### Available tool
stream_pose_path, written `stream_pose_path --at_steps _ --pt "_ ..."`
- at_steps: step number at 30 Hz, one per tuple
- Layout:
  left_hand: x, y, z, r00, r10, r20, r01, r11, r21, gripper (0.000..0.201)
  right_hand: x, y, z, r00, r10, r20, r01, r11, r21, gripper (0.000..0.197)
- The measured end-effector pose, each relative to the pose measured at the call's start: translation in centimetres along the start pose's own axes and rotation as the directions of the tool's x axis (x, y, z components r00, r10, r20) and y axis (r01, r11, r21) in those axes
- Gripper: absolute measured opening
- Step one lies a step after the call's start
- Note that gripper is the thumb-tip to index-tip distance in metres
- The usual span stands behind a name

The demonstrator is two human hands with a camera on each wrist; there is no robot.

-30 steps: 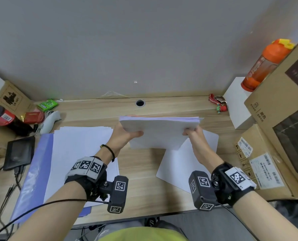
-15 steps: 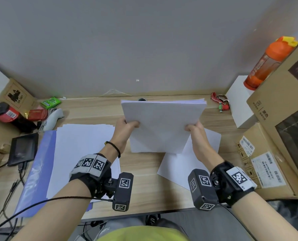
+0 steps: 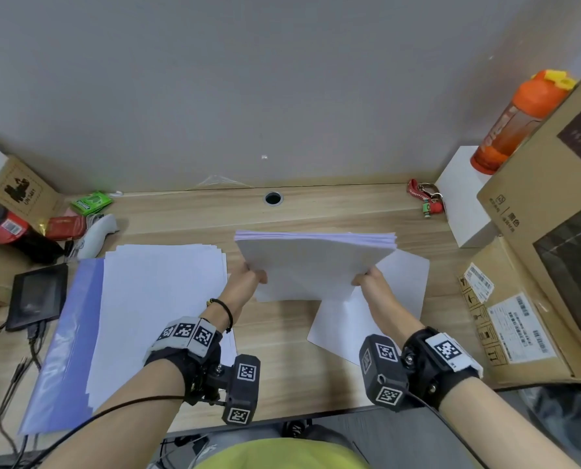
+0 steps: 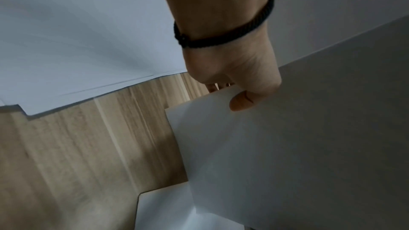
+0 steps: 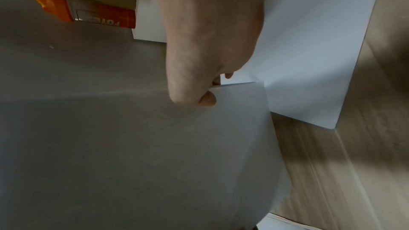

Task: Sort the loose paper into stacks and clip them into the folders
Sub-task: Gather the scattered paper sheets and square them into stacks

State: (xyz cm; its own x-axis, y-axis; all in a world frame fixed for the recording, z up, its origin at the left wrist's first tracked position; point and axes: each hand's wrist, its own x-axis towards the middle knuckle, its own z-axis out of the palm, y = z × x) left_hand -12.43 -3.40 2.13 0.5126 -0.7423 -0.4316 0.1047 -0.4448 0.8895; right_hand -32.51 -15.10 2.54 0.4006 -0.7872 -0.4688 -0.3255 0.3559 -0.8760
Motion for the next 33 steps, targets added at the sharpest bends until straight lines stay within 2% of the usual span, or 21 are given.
stream_pose_path --at_steps 4,8,10,13,16,20,24,27,30,33 --pt "0.5 0.2 -0.1 0.999 -0.011 -0.050 0.007 0.997 -0.078 0.026 0.1 -0.5 0.7 1.000 0.000 -0.031 0.000 1.000 0.005 0.044" --pt "0.8 0.8 -2.2 0.998 0.062 0.001 -0.061 0.996 -0.069 0.031 0.4 -1.4 1.9 0.998 -0.022 -0.052 0.023 1.000 0.010 0.036" --pt "0.8 0.5 -3.6 0.997 0.077 -0.001 -0.077 0.995 -0.064 0.040 0.8 -1.5 3.4 0.998 -0.033 -0.052 0.033 0.999 -0.009 0.030" --pt "0.4 -0.7 -6.5 0.999 0.023 -0.029 -0.024 0.999 -0.048 0.050 1.3 -1.0 6.3 1.000 0.011 -0.001 -0.011 0.997 -0.076 0.029" --pt "-0.5 -3.1 -9.6 0.996 -0.073 -0.057 0.073 0.997 -0.010 0.043 1.3 0.1 9.4 0.988 0.103 0.114 -0.087 0.987 -0.136 0.031" --pt "-1.8 -6.6 -14.9 0.968 -0.182 -0.174 0.181 0.983 -0.022 0.037 0.4 0.8 15.0 0.947 0.194 0.256 -0.165 0.977 -0.133 0.031" --pt "-2.7 -8.6 -19.7 0.931 -0.214 -0.297 0.221 0.975 -0.009 0.034 0.3 1.7 20.2 0.898 0.240 0.370 -0.173 0.964 -0.204 0.045" --pt "-2.7 -9.6 -22.4 0.905 -0.215 -0.368 0.271 0.957 0.107 0.037 0.7 3.1 22.9 0.867 0.288 0.407 -0.186 0.944 -0.274 0.052" --pt "-2.2 -10.6 -23.9 0.876 -0.227 -0.425 0.367 0.886 0.284 0.049 0.8 4.3 23.8 0.859 0.349 0.374 -0.183 0.892 -0.412 0.058" --pt "-1.6 -11.1 -24.1 0.890 -0.263 -0.374 0.374 0.888 0.267 0.058 1.2 5.4 23.6 0.869 0.366 0.334 -0.205 0.880 -0.429 0.061"
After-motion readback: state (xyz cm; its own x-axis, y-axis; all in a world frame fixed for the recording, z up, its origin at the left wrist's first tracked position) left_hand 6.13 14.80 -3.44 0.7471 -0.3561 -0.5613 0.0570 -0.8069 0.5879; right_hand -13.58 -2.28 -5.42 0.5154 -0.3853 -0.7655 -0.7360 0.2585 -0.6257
